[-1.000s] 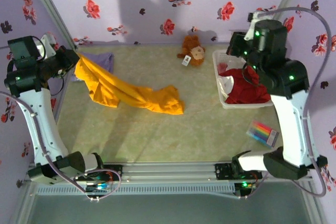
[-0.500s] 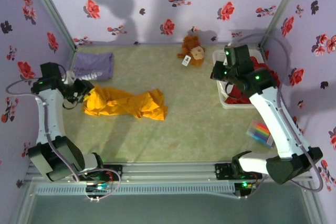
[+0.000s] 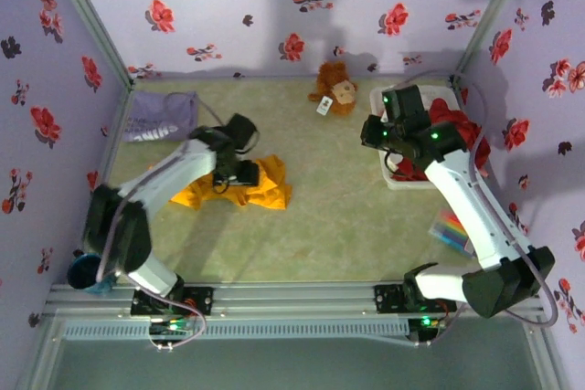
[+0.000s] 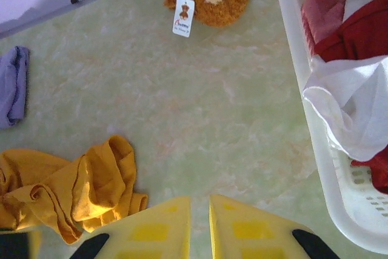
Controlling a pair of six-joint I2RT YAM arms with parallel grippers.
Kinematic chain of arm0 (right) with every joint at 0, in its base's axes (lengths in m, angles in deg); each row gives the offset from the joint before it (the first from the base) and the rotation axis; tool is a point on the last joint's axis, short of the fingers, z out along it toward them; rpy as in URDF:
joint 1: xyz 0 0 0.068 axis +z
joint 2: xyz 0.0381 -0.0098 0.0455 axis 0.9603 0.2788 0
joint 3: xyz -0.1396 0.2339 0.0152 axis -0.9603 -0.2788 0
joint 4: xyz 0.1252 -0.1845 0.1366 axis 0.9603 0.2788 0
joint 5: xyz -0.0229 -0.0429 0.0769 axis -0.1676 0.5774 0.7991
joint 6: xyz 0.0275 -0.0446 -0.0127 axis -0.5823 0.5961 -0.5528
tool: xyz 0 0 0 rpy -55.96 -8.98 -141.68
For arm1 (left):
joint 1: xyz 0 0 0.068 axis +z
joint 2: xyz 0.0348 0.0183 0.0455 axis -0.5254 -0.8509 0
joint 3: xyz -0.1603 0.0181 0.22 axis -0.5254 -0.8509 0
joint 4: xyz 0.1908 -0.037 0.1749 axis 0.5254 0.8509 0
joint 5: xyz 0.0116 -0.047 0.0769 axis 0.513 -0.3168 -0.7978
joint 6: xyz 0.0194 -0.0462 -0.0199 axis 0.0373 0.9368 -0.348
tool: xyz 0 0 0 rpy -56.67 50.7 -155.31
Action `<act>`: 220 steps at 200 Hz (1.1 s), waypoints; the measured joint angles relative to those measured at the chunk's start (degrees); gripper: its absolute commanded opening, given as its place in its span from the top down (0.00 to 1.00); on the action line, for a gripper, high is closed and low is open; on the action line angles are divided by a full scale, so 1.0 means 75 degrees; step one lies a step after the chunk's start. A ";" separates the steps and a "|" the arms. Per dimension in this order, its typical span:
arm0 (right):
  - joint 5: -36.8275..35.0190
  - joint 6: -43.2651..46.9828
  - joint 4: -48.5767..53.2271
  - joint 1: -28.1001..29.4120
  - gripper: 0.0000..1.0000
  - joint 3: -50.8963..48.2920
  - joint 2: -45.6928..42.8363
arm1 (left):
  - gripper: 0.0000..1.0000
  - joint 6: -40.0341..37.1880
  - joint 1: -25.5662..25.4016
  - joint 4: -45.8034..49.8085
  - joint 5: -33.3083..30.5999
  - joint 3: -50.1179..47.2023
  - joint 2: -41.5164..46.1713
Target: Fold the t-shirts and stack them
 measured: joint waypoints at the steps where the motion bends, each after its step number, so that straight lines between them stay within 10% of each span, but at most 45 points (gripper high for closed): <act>1: 0.0003 0.0000 0.0000 0.0000 0.83 -0.0006 0.0000 | 0.33 0.0000 -0.0050 0.0020 -0.0023 0.0070 -0.0093; 98: 0.0050 -0.0073 0.0006 -0.0009 0.82 -0.0796 -0.0262 | 0.47 -0.0417 -0.0965 0.0268 -0.0877 0.2594 -0.3112; 138: 0.0061 -0.0131 -0.0032 -0.0015 0.82 -0.0982 -0.0256 | 1.00 -0.0533 -0.0965 0.0501 -0.1064 0.2591 -0.3168; 183: 0.0358 -0.0373 -0.0516 -0.0015 0.78 -0.1521 -0.0242 | 1.00 -0.0568 -0.0635 0.0775 -0.1116 0.2550 -0.2495; 220: 0.0933 -0.0653 -0.1265 0.0134 0.68 -0.2288 0.0385 | 1.00 -0.0577 0.1055 0.0749 -0.0764 0.2366 -0.0350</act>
